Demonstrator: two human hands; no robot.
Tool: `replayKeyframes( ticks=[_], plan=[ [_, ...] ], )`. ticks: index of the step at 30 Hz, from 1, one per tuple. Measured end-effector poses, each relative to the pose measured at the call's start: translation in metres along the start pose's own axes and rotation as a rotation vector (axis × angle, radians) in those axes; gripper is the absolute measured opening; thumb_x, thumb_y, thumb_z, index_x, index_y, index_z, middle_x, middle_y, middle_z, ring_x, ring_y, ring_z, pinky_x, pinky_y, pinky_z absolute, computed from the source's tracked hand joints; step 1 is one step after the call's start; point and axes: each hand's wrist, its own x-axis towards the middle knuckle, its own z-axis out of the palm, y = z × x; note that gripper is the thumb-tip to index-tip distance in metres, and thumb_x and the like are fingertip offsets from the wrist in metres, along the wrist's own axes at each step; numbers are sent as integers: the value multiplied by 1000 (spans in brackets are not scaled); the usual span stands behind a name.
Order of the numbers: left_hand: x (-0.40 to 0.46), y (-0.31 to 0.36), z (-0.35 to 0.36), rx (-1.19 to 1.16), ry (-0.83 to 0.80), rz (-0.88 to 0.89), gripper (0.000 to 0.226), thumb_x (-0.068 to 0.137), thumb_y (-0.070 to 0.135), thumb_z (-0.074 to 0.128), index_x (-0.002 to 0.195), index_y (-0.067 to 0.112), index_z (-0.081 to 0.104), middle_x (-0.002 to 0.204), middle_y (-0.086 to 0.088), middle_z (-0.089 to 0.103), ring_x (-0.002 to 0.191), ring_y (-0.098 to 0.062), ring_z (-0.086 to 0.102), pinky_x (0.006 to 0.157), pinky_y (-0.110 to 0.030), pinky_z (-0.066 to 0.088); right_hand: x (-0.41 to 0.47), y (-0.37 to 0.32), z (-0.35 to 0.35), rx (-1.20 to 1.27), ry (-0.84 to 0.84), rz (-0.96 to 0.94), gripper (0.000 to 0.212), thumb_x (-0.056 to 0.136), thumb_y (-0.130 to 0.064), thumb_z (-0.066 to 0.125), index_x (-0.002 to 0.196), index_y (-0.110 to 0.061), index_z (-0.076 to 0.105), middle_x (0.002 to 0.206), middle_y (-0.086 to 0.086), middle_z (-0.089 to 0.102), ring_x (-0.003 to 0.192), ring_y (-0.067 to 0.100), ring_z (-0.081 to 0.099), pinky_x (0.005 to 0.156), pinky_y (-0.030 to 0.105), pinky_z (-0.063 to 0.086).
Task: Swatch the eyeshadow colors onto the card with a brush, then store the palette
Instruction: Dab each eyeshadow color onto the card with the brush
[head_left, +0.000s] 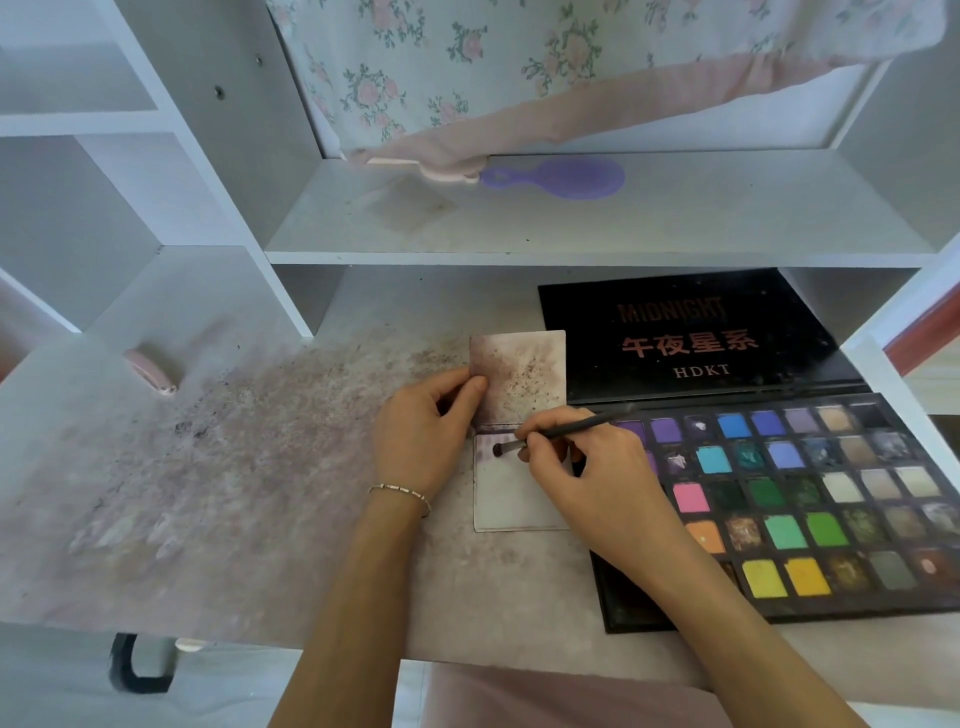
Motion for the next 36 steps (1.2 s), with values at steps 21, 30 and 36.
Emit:
replayKeyframes(
  ticks=[21,30,36],
  plan=[
    [0,1,0,-4,7,15,14,87,21,61,90,18,74,72,6,63,79,-24,66,76,-44,54,0,1,0,-4,0,3,13,85,-17,54,81,-29,59,80,-10,63,68,-2,53,64,7,41],
    [0,1,0,-15,-2,7,14,88,21,60,86,14,72,73,5,62,82,-28,66,77,-49,53,1,1,0,47,52,-35,18,87,-14,53,82,-32,55,79,-11,62,75,2,58,68,13,46],
    [0,0,0,-11,2,4,14,88,22,60,89,19,73,76,0,69,82,-23,66,76,-45,53,-2,0,-8,213,208,-87,29,88,-7,52,90,-35,56,87,-16,62,84,2,62,71,12,49]
  ],
)
